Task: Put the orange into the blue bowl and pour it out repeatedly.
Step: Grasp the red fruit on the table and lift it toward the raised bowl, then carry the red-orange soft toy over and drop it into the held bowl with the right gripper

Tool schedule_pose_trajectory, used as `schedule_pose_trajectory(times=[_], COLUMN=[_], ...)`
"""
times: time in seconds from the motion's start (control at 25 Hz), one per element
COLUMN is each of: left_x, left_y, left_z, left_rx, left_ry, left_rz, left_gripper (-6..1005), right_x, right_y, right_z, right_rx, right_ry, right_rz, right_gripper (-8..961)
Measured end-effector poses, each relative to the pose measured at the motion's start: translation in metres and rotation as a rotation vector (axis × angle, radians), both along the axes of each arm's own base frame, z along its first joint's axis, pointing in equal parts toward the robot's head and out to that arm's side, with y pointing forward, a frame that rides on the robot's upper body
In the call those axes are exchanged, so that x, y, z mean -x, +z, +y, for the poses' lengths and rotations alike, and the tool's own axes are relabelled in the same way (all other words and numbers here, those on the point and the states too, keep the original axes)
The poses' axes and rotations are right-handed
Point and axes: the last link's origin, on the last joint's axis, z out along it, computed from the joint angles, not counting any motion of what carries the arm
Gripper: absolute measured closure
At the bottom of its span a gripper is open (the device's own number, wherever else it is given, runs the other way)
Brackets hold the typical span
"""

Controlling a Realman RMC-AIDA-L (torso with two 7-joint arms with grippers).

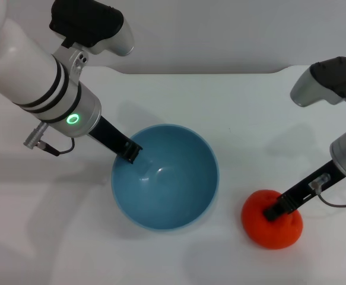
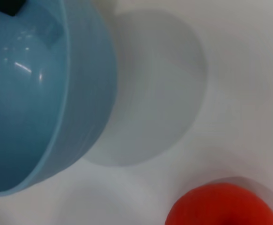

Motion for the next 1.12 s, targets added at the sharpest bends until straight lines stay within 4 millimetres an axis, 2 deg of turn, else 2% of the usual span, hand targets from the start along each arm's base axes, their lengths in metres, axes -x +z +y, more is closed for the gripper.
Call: schedule_pose_trajectory(times=[0.12, 0.2, 0.4, 0.52, 0.72, 0.92, 1.12], left_x=[0.000, 0.000, -0.002, -0.003, -0.001, -0.005, -0.004], left_y=[0.000, -0.001, -0.003, -0.008, -0.022, -0.026, -0.026], left_z=[0.000, 0.000, -0.002, -0.001, 0.001, 0.002, 0.003], left_rx=[-0.001, -0.001, 0.012, 0.048, 0.117, 0.127, 0.126], left_ry=[-0.001, 0.001, 0.018, 0.040, 0.079, 0.072, 0.075], left_rz=[0.000, -0.003, -0.015, -0.012, 0.040, 0.049, 0.048], left_gripper=[1001, 1000, 1000, 1000, 1000, 1000, 1000], right_x=[0.001, 0.001, 0.009, 0.026, 0.070, 0.106, 0.116], right_y=[0.008, 0.011, 0.036, 0.056, 0.077, 0.078, 0.068], right_z=[-0.001, -0.001, -0.001, -0.001, -0.005, -0.009, -0.014], right_rx=[-0.030, -0.039, -0.097, -0.123, -0.114, -0.080, -0.025], right_ry=[0.015, 0.019, 0.034, 0.098, 0.291, 0.484, 0.595], right_rz=[0.006, 0.009, 0.063, 0.133, 0.221, 0.320, 0.391], right_gripper=[747, 770, 820, 837, 849, 850, 851])
